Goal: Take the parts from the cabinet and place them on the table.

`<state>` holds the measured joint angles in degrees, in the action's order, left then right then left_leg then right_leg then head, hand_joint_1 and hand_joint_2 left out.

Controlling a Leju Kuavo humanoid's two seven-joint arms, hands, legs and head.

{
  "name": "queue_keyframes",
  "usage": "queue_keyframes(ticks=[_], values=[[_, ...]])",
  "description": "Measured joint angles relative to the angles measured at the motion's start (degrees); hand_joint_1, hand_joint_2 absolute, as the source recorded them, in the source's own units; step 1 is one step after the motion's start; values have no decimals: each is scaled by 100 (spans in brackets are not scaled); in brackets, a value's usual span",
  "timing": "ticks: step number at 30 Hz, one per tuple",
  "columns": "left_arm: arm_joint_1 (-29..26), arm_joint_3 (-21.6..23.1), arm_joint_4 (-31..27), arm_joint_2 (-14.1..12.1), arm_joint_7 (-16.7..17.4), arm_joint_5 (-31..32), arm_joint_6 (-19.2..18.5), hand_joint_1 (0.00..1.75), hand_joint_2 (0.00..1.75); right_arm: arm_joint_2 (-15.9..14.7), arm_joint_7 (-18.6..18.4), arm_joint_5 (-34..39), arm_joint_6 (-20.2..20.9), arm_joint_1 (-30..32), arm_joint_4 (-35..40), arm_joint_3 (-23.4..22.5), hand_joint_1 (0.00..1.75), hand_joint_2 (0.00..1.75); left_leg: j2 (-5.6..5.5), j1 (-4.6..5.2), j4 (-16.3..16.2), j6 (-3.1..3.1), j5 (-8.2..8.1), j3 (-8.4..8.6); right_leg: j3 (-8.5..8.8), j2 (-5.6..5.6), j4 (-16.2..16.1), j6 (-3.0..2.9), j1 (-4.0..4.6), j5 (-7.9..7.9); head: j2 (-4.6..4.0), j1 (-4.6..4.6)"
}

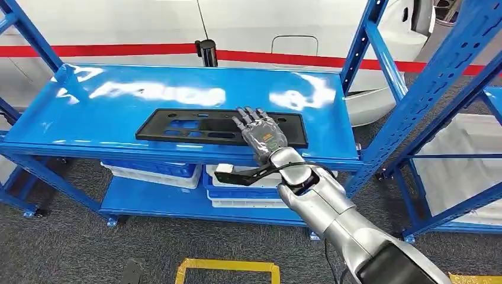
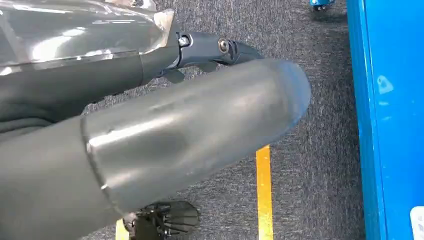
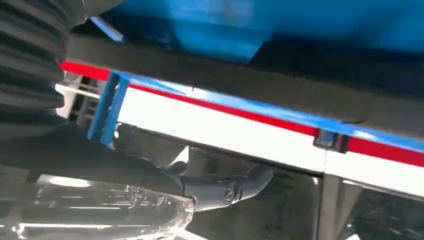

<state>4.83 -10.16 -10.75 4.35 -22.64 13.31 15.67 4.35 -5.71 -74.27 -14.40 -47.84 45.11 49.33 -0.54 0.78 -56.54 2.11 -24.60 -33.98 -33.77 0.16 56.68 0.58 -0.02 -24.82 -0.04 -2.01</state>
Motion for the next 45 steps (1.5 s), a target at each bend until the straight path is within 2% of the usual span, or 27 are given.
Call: queue_keyframes(ticks=[3,4,12,13,14,15,16,18,19,21,22,24,26,40,42,44,45], values=[[0,-11,0,20,-55,-26,-48,0,175,52,-57,-81,-70,-51,-100,17,0,175,0,9,-1,1,0,0,1,0,0,0,-7,0,0,0],[0,-39,0,26,-91,-70,-74,0,0,72,-63,-94,-81,-56,-126,22,0,175,0,11,-2,1,0,0,0,0,0,0,-11,0,0,0],[2,-206,0,66,-160,-144,-55,0,0,190,-159,-186,-262,-132,-284,55,3,175,0,16,-3,2,-1,-1,-2,0,0,1,-16,0,0,-2],[3,-223,0,74,-160,-160,-57,0,0,192,-159,-192,-251,-151,-284,48,40,175,0,15,-3,2,-1,-1,-2,0,-1,1,-16,0,0,-2],[8,-240,0,96,-160,-175,-16,0,0,197,-159,-197,-238,-167,-284,44,147,175,0,15,-3,2,-1,-1,-2,0,-1,1,-16,0,0,-2],[14,-245,0,114,-160,-181,15,0,0,197,-159,-199,-229,-175,-284,41,173,175,0,15,-3,2,-1,0,-2,0,-1,1,-16,0,0,-2],[21,-245,0,129,-160,-181,35,0,0,197,-142,-199,-203,-179,-284,39,166,175,0,15,-3,2,-1,0,-2,0,-1,1,-16,0,0,-2],[33,-247,-2,157,-241,-181,68,0,0,197,-85,-201,-190,-176,-284,39,166,175,1,15,-3,2,-1,0,-2,0,-1,1,-16,0,0,-2],[37,-256,-2,173,-355,-210,61,0,0,197,-42,-201,-194,-171,-288,35,175,175,2,15,-3,2,0,1,-2,1,-1,1,-16,1,0,-2],[47,-313,-13,195,-542,-280,44,0,0,194,5,-201,-203,-157,-297,24,175,175,2,15,-3,2,0,1,-2,1,-1,1,-16,1,0,-2],[49,-348,-15,201,-726,-302,128,0,0,194,20,-201,-212,-143,-299,18,175,175,2,15,-3,2,0,1,-2,1,-1,1,-16,1,0,0],[49,-398,-46,225,-1273,-304,558,0,0,192,77,-203,-262,-102,-299,-20,175,175,1,15,-3,2,0,1,-2,0,-1,1,-16,1,0,-2],[54,-457,-48,238,-1605,-339,750,0,0,190,162,-234,-347,-63,-299,-53,175,175,1,16,-3,2,-1,0,-2,0,-1,1,-16,1,0,-2],[52,-590,-48,289,-1672,-407,815,0,0,192,212,-247,-413,-63,-299,-101,175,175,0,15,-3,2,-1,0,-2,0,-1,1,-16,0,0,-2],[52,-673,-48,304,-1585,-448,470,0,0,192,337,-227,-437,-71,-297,-105,173,175,1,15,-3,2,-1,1,0,0,-1,1,-16,0,0,0],[46,-673,-48,315,-1451,-370,494,0,0,192,523,-52,-492,-67,-229,-160,175,175,1,16,-3,2,-1,1,0,0,-1,1,-16,1,0,0],[41,-673,-48,323,-1388,-363,531,0,175,164,781,272,-498,-68,-89,-276,175,175,1,16,-4,2,0,2,0,0,-1,1,-16,1,0,0]])
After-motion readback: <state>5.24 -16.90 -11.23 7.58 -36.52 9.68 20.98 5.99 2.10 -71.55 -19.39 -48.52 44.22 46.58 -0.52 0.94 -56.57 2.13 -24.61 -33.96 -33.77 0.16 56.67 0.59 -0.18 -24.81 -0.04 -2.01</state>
